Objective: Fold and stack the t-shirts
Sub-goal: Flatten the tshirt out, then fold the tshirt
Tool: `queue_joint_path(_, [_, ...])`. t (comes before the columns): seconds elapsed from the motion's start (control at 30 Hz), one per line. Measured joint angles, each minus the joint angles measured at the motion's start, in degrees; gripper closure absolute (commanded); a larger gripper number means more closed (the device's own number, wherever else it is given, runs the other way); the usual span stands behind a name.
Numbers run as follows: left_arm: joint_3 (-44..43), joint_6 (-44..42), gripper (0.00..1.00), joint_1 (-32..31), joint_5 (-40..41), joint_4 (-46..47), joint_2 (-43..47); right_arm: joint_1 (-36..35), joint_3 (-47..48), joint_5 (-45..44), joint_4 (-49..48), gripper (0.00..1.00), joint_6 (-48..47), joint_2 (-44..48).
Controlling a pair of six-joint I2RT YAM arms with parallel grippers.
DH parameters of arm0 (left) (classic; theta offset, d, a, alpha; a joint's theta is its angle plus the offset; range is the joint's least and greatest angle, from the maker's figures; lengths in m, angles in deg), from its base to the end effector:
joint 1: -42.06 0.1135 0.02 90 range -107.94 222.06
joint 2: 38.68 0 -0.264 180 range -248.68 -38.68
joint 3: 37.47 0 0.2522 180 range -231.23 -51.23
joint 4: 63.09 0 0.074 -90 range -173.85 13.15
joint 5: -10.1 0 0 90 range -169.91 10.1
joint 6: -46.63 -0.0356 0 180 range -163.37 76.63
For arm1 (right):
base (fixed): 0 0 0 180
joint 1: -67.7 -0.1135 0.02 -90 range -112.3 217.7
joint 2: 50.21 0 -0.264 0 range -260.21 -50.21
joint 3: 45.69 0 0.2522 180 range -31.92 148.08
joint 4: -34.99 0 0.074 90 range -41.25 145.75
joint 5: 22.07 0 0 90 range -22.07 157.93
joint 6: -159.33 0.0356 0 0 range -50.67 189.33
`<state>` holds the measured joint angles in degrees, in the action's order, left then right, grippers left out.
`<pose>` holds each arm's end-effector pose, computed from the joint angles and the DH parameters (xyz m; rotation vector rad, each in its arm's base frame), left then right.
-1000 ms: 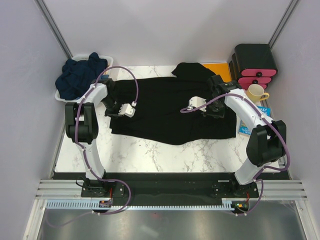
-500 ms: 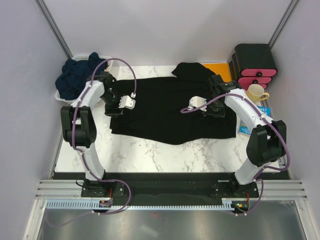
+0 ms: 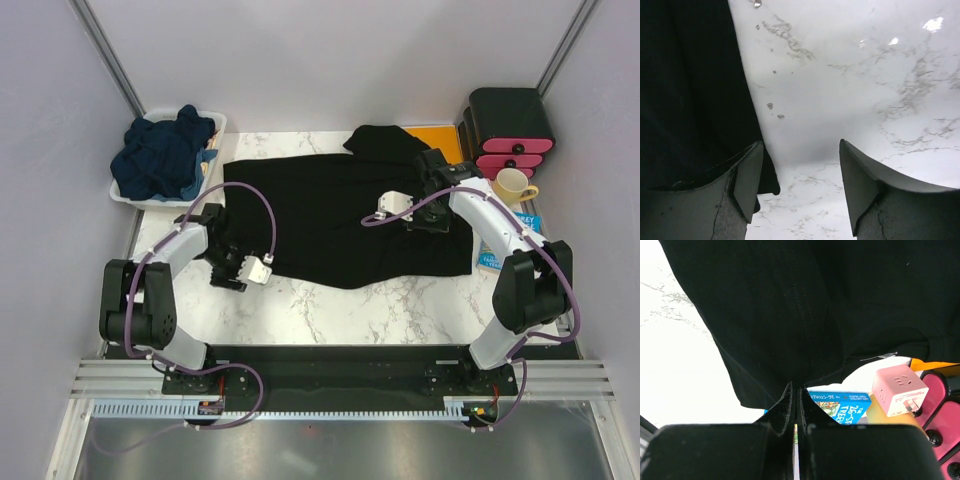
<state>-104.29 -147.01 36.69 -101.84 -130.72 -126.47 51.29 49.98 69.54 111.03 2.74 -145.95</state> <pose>0.2456 -0.0364 0.1801 2.2978 1.6305 -0.3313 0.3114 0.0927 0.2695 -1.9307 2.1747 -0.1132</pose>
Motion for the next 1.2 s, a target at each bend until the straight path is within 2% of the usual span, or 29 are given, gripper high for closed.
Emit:
queue_joint_path(0.37, [1.22, 0.52, 0.33, -0.02, 1.62, 14.67, -3.37, -0.63, 0.00, -0.26, -0.02, 1.00, 0.20, 0.00])
queue_joint_path(0.73, [1.03, 0.72, 0.37, -0.02, 2.43, 16.22, -3.93, -0.63, 0.00, -0.48, -0.07, 1.00, 0.15, 0.00])
queue_joint_path(0.83, [1.11, 0.50, 0.43, -0.02, 2.56, 15.93, -3.96, -0.63, 0.00, -0.61, -0.17, 1.00, 0.13, 0.00])
queue_joint_path(0.87, [1.20, 0.24, 0.47, -0.02, 2.62, 15.72, -3.96, -0.63, 0.00, -0.87, -0.22, 1.00, 0.04, 0.00])
queue_joint_path(0.9, [1.29, -0.02, 0.55, -0.02, 2.67, 15.50, -3.96, -0.63, 0.00, -1.16, -0.24, 1.00, -0.07, -0.02])
queue_joint_path(0.97, [1.38, -0.61, 0.61, -0.02, 2.99, 14.75, -4.11, -0.66, 0.00, -1.57, -0.26, 1.00, -0.22, -0.02])
queue_joint_path(1.1, [1.14, -1.31, 0.98, -0.02, 3.80, 13.27, -4.87, -0.66, 0.20, -1.97, -0.31, 1.00, -0.37, -0.24])
queue_joint_path(1.2, [0.13, -1.57, 0.98, -0.02, 4.35, 12.31, -6.03, -0.66, 0.66, -2.12, -0.66, 1.00, -0.63, -0.72])
